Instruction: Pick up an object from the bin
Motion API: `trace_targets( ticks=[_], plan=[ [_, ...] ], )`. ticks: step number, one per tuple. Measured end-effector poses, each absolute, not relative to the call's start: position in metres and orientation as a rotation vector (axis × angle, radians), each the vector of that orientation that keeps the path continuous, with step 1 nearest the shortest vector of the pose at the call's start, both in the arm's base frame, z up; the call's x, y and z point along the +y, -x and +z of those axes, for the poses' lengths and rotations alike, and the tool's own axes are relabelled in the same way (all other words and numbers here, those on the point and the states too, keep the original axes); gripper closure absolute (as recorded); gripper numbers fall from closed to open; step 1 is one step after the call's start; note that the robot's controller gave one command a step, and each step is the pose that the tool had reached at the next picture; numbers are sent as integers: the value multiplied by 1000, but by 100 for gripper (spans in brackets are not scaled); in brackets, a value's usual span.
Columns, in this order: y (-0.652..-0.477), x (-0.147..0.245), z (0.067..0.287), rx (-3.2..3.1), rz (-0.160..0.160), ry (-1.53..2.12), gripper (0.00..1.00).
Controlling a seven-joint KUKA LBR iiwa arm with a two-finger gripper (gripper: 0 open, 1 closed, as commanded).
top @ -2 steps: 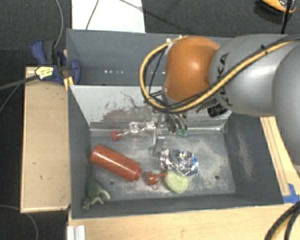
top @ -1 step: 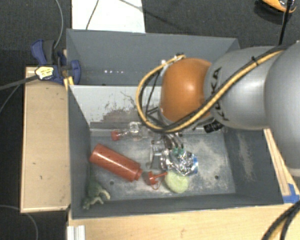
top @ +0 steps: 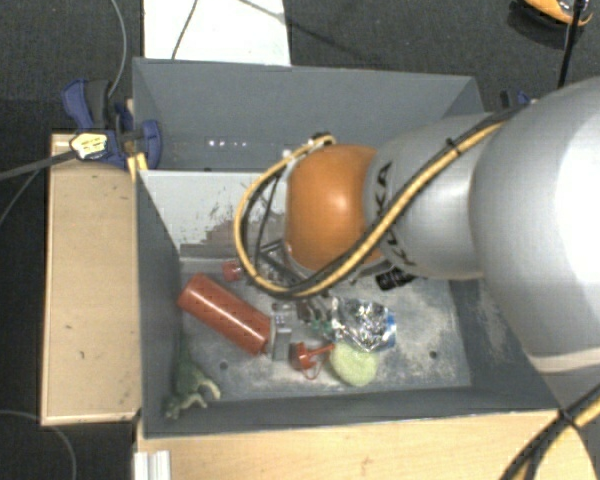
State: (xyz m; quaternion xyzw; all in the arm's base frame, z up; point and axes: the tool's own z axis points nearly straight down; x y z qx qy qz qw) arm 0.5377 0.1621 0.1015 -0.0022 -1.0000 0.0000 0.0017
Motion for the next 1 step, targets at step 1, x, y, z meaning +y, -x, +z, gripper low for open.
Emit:
trace_targets(
  ticks=[1],
  plan=[
    [-542, 189, 89, -3142, -2, 20, 0]
  ],
)
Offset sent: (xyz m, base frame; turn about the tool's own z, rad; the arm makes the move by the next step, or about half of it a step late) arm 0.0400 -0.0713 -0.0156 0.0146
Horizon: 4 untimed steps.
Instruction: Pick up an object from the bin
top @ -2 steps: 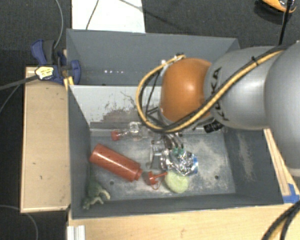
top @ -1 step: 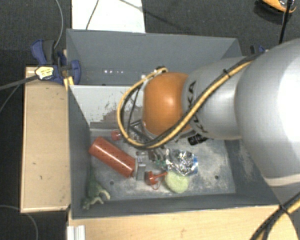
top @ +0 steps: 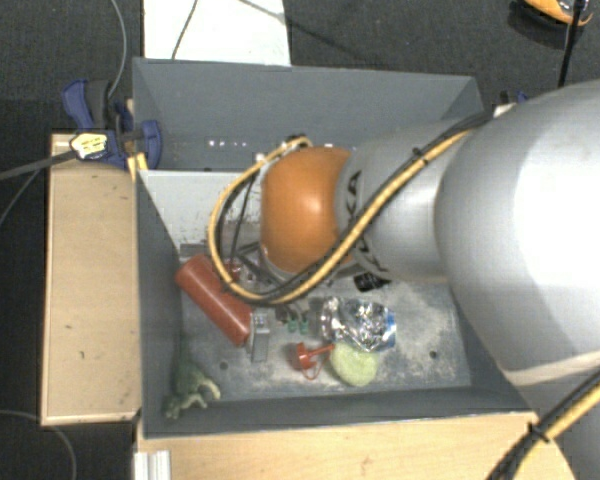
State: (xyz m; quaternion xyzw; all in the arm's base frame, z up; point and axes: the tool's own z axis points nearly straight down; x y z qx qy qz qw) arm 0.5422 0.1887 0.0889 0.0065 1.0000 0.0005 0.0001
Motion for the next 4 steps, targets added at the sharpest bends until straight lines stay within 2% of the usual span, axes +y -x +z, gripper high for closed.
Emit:
trace_targets(
  ticks=[1, 2, 3, 4],
  plan=[
    [-556, 159, 89, 3141, 9, -13, 0],
    [-536, 120, 80, 3135, -1, 8, 0],
    [-520, 110, 78, 3145, 4, -68, 0],
    [-515, 75, 75, 3125, 8, -245, 0]
  ],
)
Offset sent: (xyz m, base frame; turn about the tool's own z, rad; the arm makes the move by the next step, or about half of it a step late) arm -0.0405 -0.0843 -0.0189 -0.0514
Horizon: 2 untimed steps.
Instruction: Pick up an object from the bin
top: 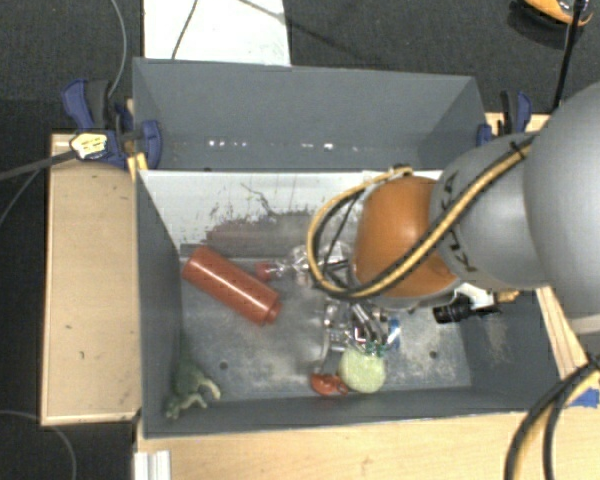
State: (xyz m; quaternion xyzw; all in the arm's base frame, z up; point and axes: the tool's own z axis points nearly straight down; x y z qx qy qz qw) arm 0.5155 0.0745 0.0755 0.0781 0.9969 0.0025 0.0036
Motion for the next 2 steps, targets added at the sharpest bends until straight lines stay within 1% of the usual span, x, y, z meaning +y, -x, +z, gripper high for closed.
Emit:
trace_targets(
  ticks=[1, 2],
  plan=[
    [-519, 46, 80, 3138, 1, -103, 0],
    [-524, 46, 81, 3136, 4, -66, 0]
  ],
)
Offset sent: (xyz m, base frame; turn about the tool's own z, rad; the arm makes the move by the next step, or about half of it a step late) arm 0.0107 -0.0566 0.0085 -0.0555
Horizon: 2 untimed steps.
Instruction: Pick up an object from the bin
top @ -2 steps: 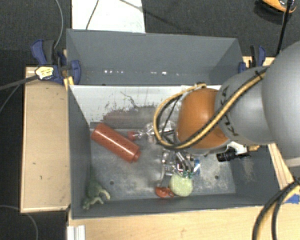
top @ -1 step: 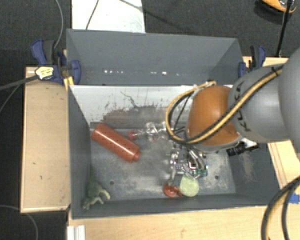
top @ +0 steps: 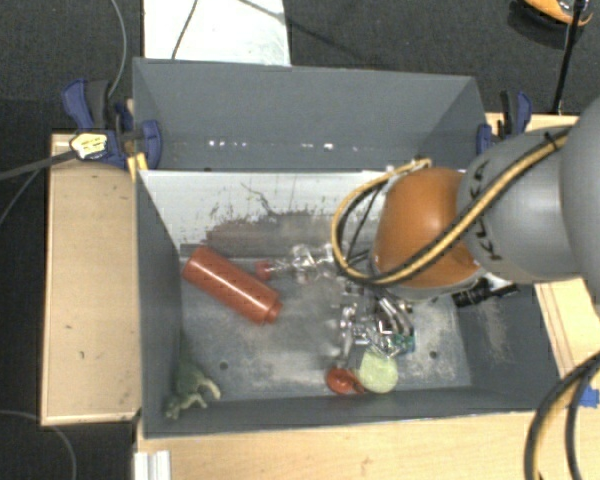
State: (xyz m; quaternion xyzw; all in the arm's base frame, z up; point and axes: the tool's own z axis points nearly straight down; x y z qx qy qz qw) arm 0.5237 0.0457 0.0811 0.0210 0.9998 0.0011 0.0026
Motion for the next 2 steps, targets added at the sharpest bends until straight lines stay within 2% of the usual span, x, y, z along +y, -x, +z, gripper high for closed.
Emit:
trace_targets(
  ticks=[1, 2],
  plan=[
    [-513, 24, 107, 3140, 4, 33, 0],
    [-513, -28, 83, 3113, 18, 96, 100]
  ],
)
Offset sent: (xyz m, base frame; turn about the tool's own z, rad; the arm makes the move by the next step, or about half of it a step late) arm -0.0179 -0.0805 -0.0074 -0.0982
